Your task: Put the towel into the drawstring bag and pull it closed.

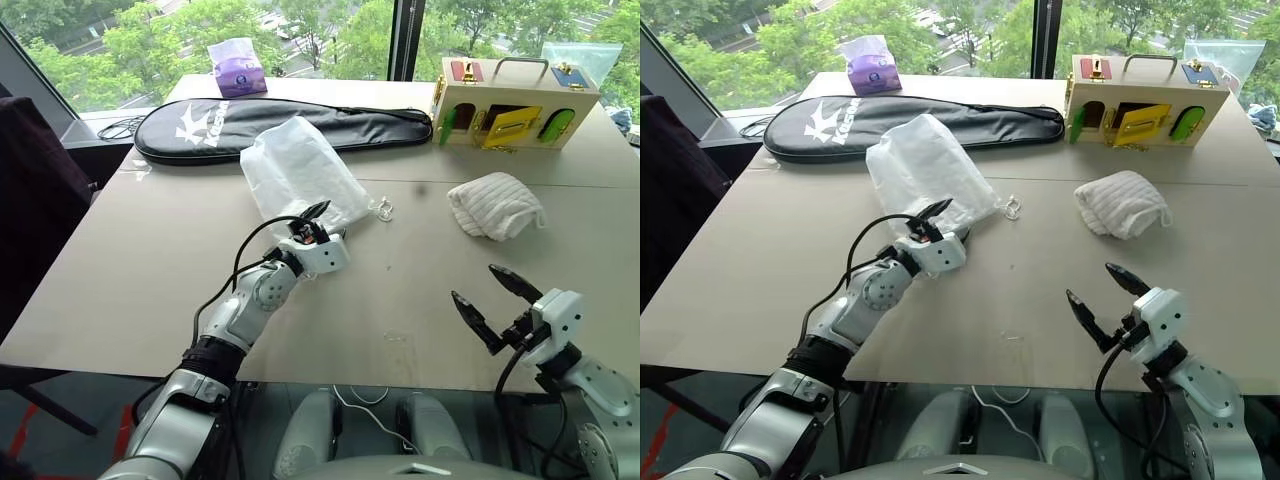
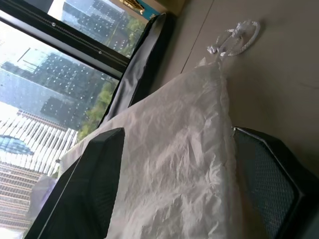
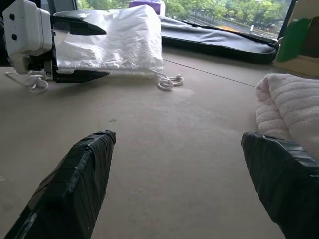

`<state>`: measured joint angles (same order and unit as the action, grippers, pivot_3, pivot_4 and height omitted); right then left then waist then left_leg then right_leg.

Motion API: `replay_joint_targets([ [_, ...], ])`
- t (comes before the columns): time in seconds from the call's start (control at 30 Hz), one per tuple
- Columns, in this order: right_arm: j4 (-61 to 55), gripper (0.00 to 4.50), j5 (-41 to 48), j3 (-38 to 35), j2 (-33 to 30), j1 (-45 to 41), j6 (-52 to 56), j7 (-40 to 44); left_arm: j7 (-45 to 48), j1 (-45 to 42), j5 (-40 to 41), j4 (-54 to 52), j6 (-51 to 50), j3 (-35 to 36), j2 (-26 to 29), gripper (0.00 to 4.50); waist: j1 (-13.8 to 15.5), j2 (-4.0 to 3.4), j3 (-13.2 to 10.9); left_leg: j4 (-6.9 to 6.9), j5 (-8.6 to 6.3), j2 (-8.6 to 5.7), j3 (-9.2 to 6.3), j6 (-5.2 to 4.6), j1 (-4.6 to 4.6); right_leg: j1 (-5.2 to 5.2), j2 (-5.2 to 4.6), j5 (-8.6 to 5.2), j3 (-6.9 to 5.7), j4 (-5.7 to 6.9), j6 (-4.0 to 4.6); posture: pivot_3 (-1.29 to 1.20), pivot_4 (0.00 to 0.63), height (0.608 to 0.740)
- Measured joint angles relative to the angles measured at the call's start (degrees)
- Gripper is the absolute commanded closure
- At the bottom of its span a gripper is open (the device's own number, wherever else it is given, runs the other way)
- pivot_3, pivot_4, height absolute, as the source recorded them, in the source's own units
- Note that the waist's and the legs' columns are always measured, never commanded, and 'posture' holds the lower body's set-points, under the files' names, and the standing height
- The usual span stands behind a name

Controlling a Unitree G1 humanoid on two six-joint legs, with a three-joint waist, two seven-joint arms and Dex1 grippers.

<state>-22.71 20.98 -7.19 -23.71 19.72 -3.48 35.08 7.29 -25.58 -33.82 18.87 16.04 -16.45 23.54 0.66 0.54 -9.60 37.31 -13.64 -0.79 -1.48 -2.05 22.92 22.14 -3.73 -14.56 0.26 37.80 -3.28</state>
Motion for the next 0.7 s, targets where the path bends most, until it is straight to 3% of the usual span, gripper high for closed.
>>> replay_joint_targets([
  [0.7, -0.47, 0.18, -0.03, 0.05, 0.06, -1.8, 0.76, 0.87, -9.96, 5.13, -4.38, -5.22, -9.83, 3.82, 0.97, 0.92, 0.11, 0.0, 0.0, 0.0, 0.0, 0.01, 0.0, 0.0, -0.01, 0.0, -0.05, 0.0, 0.0, 0.02, 0.01, 0.0, 0.15, 0.74],
])
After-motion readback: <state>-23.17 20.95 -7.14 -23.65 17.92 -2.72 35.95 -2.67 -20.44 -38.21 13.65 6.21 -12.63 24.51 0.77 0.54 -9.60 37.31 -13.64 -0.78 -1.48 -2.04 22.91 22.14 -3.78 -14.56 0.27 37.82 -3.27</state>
